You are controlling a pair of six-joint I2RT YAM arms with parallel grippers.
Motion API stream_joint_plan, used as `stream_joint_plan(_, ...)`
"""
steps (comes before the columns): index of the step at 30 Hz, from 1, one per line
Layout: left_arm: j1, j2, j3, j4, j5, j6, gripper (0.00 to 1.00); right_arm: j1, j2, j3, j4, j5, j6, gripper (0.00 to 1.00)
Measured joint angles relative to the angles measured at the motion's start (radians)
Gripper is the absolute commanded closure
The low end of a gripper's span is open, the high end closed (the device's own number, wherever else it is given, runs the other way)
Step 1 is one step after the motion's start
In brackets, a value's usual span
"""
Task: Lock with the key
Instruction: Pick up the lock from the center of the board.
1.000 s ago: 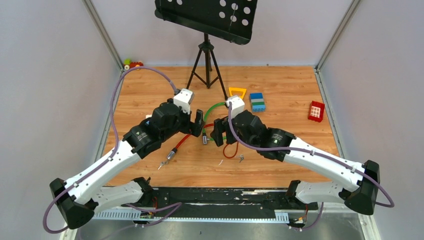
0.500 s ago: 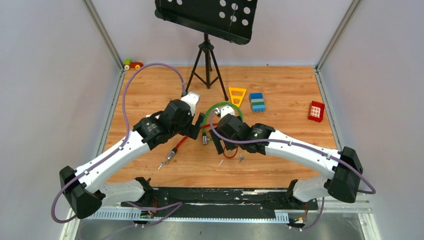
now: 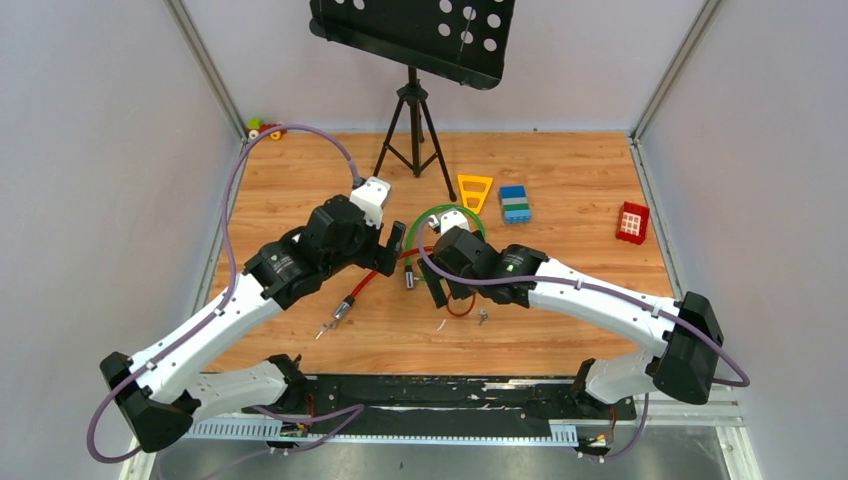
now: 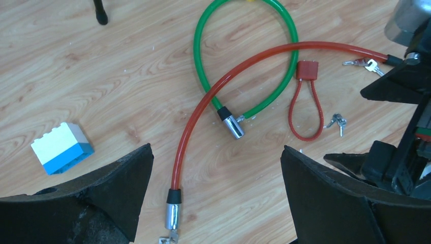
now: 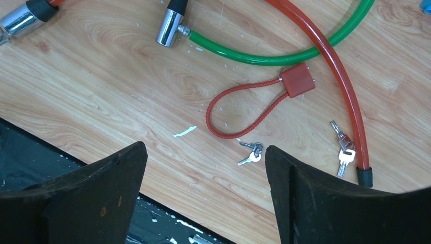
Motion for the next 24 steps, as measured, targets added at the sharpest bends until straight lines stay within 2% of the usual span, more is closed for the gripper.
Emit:
stream_joint_plan(18,0.019,-0.117,-0.109,0.051,0.086,0.057,0.00,0.000,0.000,0.001,-0.003,0.002,-0.003,0.13)
stream_joint_plan(21,0.108,-0.101,-0.116,0.012,0.087,0.054,0.00,-0.002,0.001,0.006,-0.014,-0.006,-0.003,0.13)
stream_joint_plan(24,0.319,-0.002,-0.122,-0.012,0.179,0.047,0.00,-0.002,0.001,0.009,-0.024,-0.022,-0.003,0.13)
